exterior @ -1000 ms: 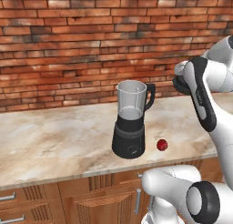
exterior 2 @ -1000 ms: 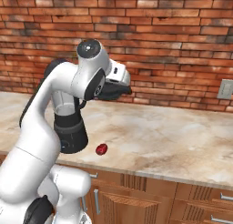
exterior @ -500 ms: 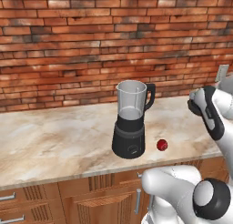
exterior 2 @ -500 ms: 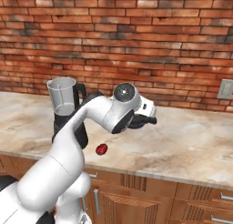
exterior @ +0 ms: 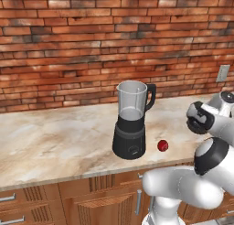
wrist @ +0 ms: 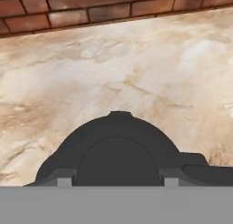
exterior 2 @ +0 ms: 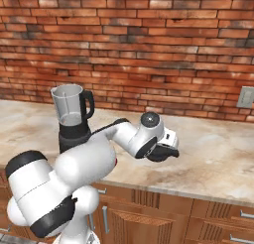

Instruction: Open the blender lid, put the mango in the blender, close the lid, and start the blender.

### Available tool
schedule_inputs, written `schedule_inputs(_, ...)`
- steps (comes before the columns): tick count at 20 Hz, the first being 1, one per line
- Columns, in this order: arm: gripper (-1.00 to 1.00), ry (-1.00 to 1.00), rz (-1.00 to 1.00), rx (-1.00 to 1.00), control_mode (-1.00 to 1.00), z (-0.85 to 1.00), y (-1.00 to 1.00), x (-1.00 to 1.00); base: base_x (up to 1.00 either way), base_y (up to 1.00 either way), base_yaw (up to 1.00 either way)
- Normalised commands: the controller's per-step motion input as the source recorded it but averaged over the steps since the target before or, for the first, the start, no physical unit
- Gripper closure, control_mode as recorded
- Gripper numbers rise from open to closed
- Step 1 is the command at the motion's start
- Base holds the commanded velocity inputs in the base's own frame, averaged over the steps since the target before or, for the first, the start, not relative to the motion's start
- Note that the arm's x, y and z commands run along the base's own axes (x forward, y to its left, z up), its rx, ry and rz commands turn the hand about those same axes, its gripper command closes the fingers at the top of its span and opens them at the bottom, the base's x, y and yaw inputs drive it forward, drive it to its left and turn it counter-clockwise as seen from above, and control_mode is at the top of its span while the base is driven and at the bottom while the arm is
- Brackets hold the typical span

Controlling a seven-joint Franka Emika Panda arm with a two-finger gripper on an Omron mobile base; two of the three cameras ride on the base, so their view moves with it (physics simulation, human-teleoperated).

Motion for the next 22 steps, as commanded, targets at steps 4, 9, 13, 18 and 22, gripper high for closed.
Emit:
schedule_inputs(4,1.00,0.15,0.00,0.00,-1.00,-0.61,-0.27,0.15,0.00,0.00,0.00)
schedule_inputs(9,1.00,0.04,0.00,0.00,-1.00,-0.29,-0.03,0.05,0.00,0.00,0.00)
schedule_inputs(13,1.00,0.01,0.00,0.00,-1.00,-0.31,0.00,0.09,0.00,0.00,0.00)
schedule_inputs(18,1.00,0.02,0.00,0.00,-1.00,-0.18,0.00,0.23,0.00,0.00,0.00)
schedule_inputs(22,1.00,0.04,0.00,0.00,-1.00,-0.22,0.00,0.31,0.00,0.00,0.00)
